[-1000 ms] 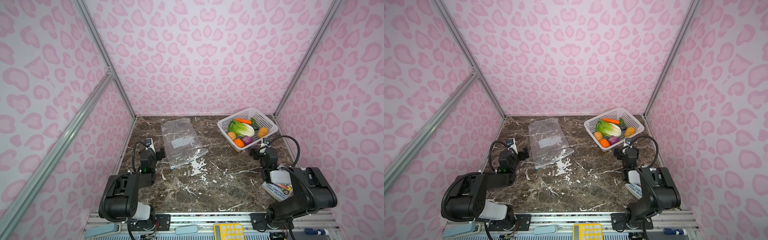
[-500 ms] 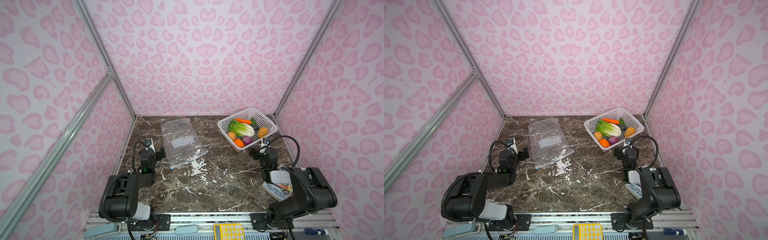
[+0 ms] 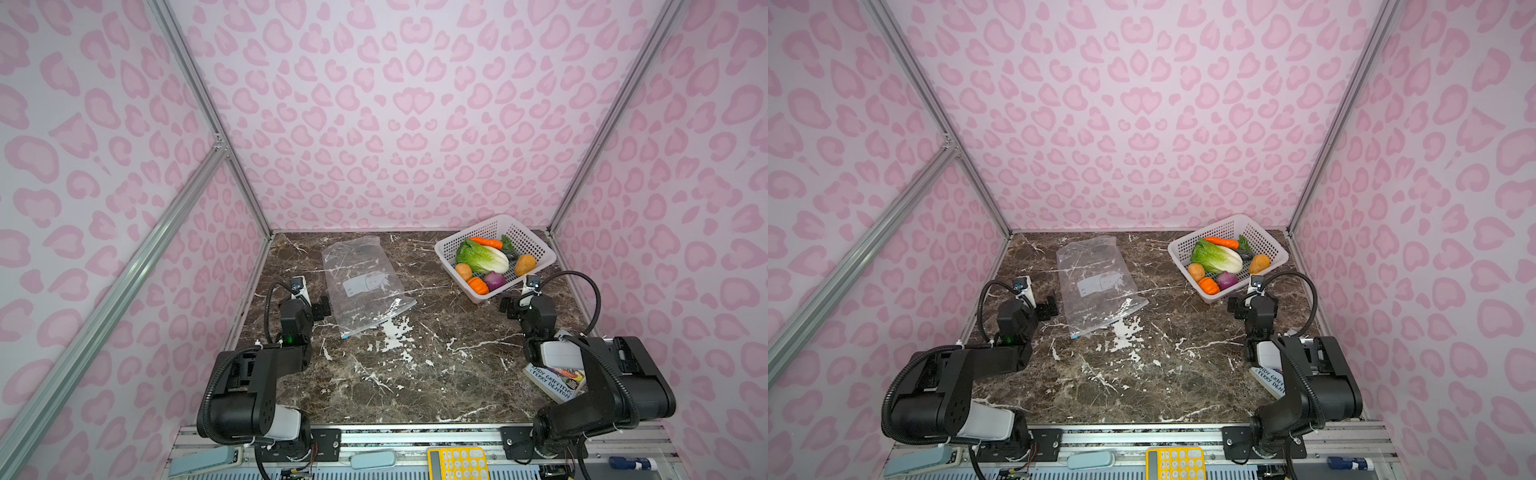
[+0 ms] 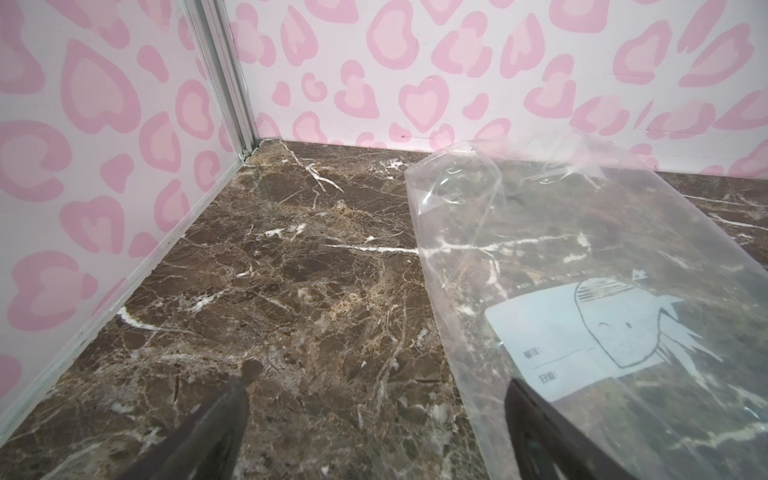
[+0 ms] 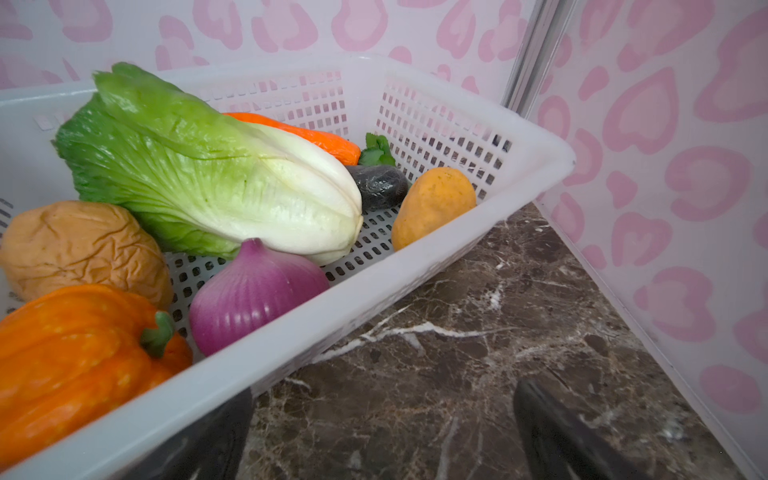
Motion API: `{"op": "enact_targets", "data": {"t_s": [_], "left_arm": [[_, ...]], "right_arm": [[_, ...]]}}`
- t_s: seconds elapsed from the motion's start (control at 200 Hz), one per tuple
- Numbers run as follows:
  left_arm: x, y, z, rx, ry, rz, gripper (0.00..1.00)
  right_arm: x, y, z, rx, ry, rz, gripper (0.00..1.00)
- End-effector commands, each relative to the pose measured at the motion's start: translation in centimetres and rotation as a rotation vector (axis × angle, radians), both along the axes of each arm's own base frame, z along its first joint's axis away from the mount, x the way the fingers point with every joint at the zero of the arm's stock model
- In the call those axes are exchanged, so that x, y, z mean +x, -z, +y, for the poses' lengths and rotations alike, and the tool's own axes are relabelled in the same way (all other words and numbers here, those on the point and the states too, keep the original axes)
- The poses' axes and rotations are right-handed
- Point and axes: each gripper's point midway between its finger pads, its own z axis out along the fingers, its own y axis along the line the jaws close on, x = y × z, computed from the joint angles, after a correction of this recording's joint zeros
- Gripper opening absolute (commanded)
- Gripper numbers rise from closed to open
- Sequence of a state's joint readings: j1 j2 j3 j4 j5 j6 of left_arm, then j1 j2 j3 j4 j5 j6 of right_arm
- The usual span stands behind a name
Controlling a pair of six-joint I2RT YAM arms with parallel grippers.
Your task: Place the food in the zip-top bag and seal the zipper
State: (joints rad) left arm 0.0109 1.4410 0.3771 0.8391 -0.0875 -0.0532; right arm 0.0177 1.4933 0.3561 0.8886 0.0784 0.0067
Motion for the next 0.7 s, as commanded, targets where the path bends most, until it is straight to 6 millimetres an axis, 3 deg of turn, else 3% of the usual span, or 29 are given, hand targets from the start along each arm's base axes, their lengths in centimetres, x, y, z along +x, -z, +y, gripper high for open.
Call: {"op": "enact_targets", "data": {"t_s": [0.0,0.23,0.36,0.495,0.695], "left_arm": [[0.8,-1.9,0.3,0.009,-0.020,0.012,0.97],[1.5,-5.7,0.9,-0.020,-0.066,0.062,0.97],[2.1,-8.0,0.4,-0.053,-0.046,0.096,0.97],[2.8,-9.1,-0.5,-0.161,-0.035,0.142,0.97],[3.2,-8.2,-1.6,-0.319,-0.050,0.217,0.97]], "right_arm": [[-0.1,-1.8,-0.1,-0.007,0.008,-0.026,1.00],[-0.8,-5.9,0.5,-0.003,-0.001,0.008,0.95],[-1.3,-8.6,3.0,0.002,-0.074,0.013,0.94],[-1.4,-10.5,9.0,0.085,-0.225,0.052,0.92],[-1.8,-9.2,20.2,0.195,-0.424,0.199,0.92]]}}
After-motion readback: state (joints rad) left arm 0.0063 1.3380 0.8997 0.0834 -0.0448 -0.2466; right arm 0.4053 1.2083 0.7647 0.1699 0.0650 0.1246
